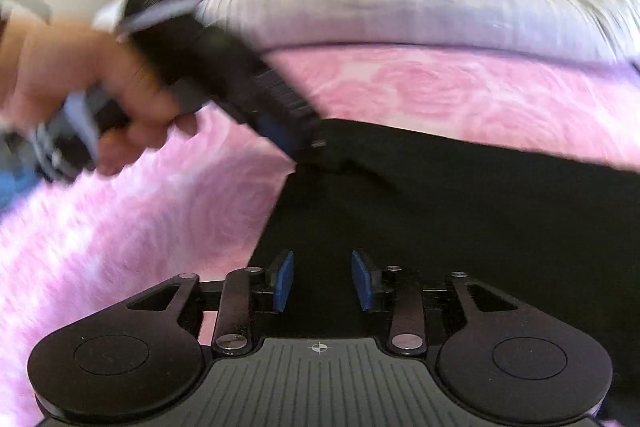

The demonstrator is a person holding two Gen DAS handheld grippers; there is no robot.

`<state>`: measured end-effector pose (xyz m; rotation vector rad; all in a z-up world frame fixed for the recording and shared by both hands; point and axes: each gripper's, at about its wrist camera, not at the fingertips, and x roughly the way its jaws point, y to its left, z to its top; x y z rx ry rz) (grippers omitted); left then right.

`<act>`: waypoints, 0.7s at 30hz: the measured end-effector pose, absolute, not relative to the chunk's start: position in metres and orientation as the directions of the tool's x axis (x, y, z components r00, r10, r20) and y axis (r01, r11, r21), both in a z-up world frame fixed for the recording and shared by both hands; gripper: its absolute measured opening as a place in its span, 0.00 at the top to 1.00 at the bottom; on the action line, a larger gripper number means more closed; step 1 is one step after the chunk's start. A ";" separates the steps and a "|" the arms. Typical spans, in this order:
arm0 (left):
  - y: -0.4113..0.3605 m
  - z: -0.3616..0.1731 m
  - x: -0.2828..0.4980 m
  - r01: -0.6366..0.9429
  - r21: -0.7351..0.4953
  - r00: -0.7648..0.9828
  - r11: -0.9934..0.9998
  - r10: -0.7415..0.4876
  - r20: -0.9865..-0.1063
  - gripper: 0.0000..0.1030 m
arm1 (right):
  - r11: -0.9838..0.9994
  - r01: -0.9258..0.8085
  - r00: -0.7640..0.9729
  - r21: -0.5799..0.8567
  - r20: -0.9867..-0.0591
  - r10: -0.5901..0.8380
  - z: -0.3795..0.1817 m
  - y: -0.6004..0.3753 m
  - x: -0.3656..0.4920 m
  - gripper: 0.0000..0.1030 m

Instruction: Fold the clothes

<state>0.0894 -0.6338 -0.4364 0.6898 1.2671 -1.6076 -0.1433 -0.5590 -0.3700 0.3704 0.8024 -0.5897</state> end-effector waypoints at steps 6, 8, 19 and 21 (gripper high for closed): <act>-0.638 -0.440 0.109 0.859 -0.511 -0.478 0.022 -0.320 -0.818 0.68 | 0.869 0.444 0.424 -0.220 -0.803 -0.420 -0.405 -0.503 -0.105 0.43; -0.640 -0.439 0.112 0.854 -0.519 -0.483 0.029 -0.322 -0.814 0.71 | 0.870 0.391 0.408 -0.301 -0.790 -0.457 -0.417 -0.492 -0.104 0.63; -0.642 -0.449 0.119 0.841 -0.538 -0.485 0.063 -0.354 -0.799 0.75 | 0.883 0.351 0.380 -0.313 -0.814 -0.440 -0.387 -0.456 -0.144 0.86; -0.641 -0.447 0.122 0.831 -0.550 -0.487 0.082 -0.370 -0.791 0.75 | 0.880 0.354 0.379 -0.317 -0.812 -0.444 -0.382 -0.447 -0.143 0.73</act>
